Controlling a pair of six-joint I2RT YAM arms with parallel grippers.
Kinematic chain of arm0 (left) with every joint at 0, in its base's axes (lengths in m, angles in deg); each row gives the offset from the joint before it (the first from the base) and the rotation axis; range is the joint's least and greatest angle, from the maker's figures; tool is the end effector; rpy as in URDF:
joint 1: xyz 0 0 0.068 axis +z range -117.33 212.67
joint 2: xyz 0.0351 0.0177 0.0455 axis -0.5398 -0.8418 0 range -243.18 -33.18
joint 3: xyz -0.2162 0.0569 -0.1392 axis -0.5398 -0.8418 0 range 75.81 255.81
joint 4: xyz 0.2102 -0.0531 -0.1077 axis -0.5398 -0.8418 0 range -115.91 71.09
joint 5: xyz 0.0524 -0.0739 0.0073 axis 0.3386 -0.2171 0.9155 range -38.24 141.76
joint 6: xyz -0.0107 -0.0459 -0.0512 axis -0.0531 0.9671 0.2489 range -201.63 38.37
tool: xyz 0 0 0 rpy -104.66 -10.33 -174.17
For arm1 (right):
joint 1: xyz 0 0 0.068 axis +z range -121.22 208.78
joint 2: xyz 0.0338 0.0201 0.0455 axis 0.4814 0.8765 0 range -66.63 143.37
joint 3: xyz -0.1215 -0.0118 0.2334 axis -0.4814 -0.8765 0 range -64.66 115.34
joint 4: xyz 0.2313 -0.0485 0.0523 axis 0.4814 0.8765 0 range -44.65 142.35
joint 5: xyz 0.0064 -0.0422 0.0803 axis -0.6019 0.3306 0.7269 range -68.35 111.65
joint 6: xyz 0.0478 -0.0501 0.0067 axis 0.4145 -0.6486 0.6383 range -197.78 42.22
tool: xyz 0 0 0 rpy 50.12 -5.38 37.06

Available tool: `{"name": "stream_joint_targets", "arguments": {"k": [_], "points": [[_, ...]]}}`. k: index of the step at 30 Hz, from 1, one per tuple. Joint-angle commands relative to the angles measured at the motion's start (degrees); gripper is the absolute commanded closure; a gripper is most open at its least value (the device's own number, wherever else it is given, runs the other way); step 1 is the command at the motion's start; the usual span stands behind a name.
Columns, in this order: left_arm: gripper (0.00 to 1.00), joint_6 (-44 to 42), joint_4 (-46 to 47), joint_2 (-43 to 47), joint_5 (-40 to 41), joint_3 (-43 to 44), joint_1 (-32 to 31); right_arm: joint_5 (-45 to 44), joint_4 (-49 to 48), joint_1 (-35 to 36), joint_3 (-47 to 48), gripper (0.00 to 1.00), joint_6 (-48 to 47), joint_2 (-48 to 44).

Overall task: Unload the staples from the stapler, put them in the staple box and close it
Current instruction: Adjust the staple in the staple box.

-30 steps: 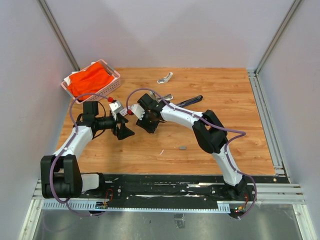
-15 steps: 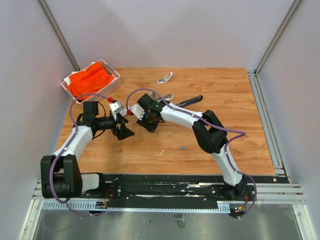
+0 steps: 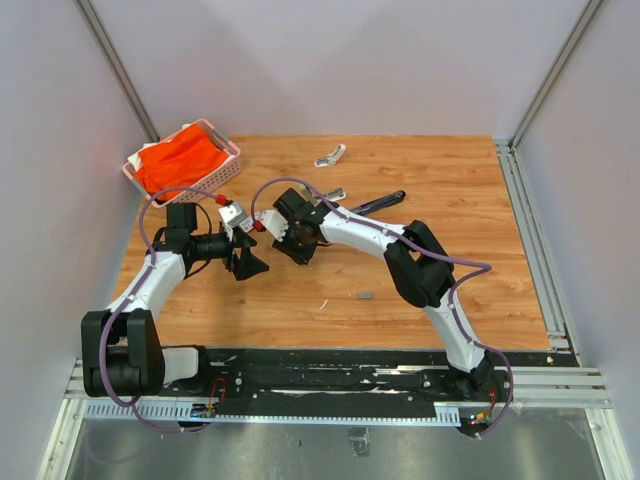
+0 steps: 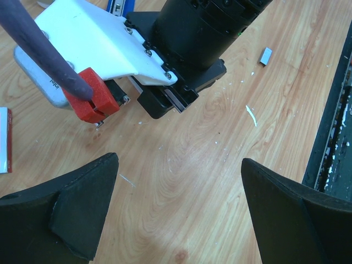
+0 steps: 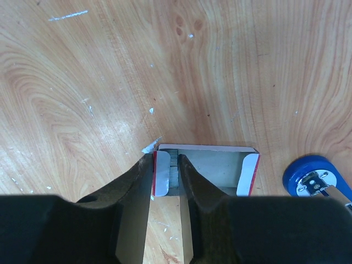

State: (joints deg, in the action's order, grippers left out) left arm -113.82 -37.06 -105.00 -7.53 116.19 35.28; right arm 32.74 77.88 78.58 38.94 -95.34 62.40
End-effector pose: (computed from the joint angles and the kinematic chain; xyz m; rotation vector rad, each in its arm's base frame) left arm 0.2318 -0.0382 0.2109 0.9335 1.8628 -0.8830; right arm 0.2996 0.3714 0.1592 -1.5143 2.1404 0.4534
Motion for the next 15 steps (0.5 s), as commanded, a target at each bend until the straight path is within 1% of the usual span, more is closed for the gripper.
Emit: {"name": "stream_joint_targets", "arguments": {"k": [1, 6, 7, 9, 11, 15], "points": [[0.02, -1.0, 0.0, 1.1, -1.6, 0.5, 0.5, 0.4, 1.4, 1.2, -0.4, 0.73, 0.2, 0.3], [0.02, -1.0, 0.0, 1.0, -1.7, 0.5, 0.6, 0.3, 1.5, 1.2, -0.2, 0.73, 0.1, 0.1], [0.02, -1.0, 0.0, 1.0, -1.6, 0.5, 0.5, 0.3, 1.5, 1.2, -0.1, 0.70, 0.1, 0.2], [0.02, -1.0, 0.0, 1.0, -1.6, 0.5, 0.5, 0.0, 1.7, 1.2, 0.2, 0.60, 0.1, -0.2], [0.02, -1.0, 0.0, 0.9, -1.5, 0.5, 0.6, -0.5, 1.7, 1.2, 0.2, 0.57, -0.1, -0.8], [0.02, -1.0, 0.0, 0.9, -1.6, 0.6, 0.6, -1.4, 1.7, 1.2, 0.2, 0.56, -0.5, -2.5]]}}
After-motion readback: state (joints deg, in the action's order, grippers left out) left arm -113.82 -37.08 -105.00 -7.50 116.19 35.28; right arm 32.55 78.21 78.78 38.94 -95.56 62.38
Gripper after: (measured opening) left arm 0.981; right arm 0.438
